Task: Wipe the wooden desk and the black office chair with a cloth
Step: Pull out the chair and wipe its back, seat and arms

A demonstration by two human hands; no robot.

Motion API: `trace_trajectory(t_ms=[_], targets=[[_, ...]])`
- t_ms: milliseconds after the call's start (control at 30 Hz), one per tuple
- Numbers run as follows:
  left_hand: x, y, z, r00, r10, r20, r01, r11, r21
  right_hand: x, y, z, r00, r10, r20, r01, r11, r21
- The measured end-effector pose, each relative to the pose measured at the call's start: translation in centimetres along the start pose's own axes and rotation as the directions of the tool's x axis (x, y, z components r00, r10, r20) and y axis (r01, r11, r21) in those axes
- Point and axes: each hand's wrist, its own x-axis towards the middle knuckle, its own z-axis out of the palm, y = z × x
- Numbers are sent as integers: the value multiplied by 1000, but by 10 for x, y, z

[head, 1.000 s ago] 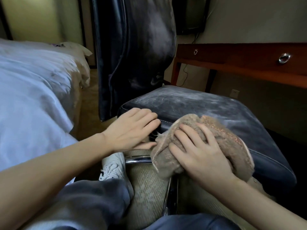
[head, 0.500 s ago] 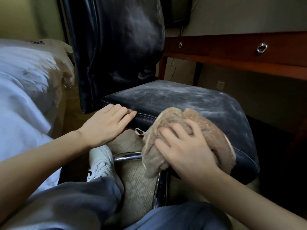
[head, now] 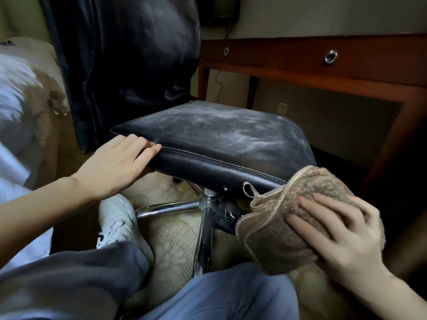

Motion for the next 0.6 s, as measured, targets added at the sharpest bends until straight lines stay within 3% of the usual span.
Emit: trace_trajectory(t_ms=[233, 600], targets=[[5, 9, -6, 998, -64, 4, 64, 992, -110, 4, 5, 10, 1000, -3, 25, 2, 999, 48], [24, 6, -15, 996, -23, 82, 27, 999, -47, 126, -80, 69, 992, -91, -89, 94, 995, 33]])
